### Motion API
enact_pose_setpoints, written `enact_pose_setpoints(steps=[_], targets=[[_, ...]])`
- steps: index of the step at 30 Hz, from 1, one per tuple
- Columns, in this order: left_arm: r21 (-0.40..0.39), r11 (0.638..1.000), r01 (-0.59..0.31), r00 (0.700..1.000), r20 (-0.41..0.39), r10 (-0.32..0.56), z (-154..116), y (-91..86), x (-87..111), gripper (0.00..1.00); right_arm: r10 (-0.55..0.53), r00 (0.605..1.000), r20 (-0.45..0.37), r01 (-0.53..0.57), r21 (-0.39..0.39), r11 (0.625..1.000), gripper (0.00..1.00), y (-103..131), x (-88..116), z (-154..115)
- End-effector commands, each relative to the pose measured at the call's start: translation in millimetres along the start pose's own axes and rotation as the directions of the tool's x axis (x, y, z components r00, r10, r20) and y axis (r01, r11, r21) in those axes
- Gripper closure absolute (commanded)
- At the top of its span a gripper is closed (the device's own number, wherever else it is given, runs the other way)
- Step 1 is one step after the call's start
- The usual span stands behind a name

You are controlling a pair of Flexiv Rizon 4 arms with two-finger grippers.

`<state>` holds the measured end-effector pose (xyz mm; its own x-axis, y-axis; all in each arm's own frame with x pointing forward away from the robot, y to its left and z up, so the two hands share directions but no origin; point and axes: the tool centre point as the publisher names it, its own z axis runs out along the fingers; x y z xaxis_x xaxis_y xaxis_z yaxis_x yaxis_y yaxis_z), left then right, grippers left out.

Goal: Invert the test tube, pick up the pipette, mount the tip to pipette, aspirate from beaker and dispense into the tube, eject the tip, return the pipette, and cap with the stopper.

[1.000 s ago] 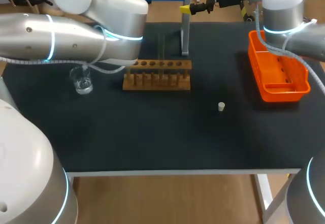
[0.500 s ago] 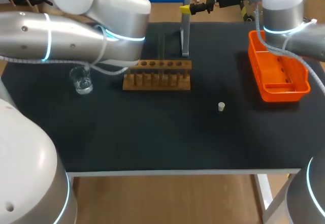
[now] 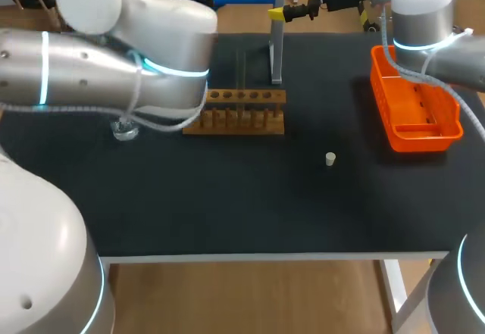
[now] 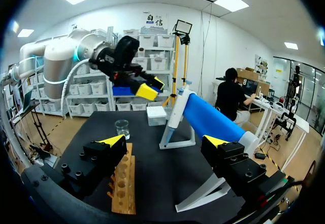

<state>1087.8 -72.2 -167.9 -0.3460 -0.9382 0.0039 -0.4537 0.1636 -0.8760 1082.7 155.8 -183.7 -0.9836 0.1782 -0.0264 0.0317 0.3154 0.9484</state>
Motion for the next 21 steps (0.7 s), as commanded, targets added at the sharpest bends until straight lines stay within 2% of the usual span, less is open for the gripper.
enact_pose_setpoints(steps=[1,4,7,12,15,16,21], targets=[[0.027,1.000,-0.014,0.994,-0.104,0.016,-40,18.6,-2.0,0.00,0.001,1.000,-0.004,-0.001,0.003,1.000,0.00,1,-1,-1],[0.069,0.997,-0.029,0.985,-0.168,0.040,-56,24.6,2.6,0.00,0.001,1.000,-0.004,-0.001,0.003,1.000,0.00,1,-1,-1],[0.115,0.991,-0.074,0.967,-0.234,0.099,-70,26.9,6.6,0.00,0.001,1.000,-0.004,-0.001,0.003,1.000,0.00,1,-1,-1],[0.190,0.968,-0.162,0.906,-0.360,0.223,-92,29.6,16.3,0.00,0.001,1.000,-0.004,-0.001,0.003,1.000,0.00,1,-1,-1],[0.214,0.957,-0.196,0.876,-0.401,0.269,-101,31.4,19.9,0.00,0.001,1.000,-0.004,-0.001,0.003,1.000,0.00,1,-1,-1],[0.231,0.950,-0.209,0.857,-0.426,0.292,-105,32.9,22.5,0.00,0.001,1.000,-0.004,-0.001,0.003,1.000,0.00,1,-1,-1],[0.251,0.935,-0.250,0.808,-0.477,0.344,-116,42.3,40.2,0.00,0.001,1.000,-0.004,-0.001,0.003,1.000,0.00,1,-1,-1]])
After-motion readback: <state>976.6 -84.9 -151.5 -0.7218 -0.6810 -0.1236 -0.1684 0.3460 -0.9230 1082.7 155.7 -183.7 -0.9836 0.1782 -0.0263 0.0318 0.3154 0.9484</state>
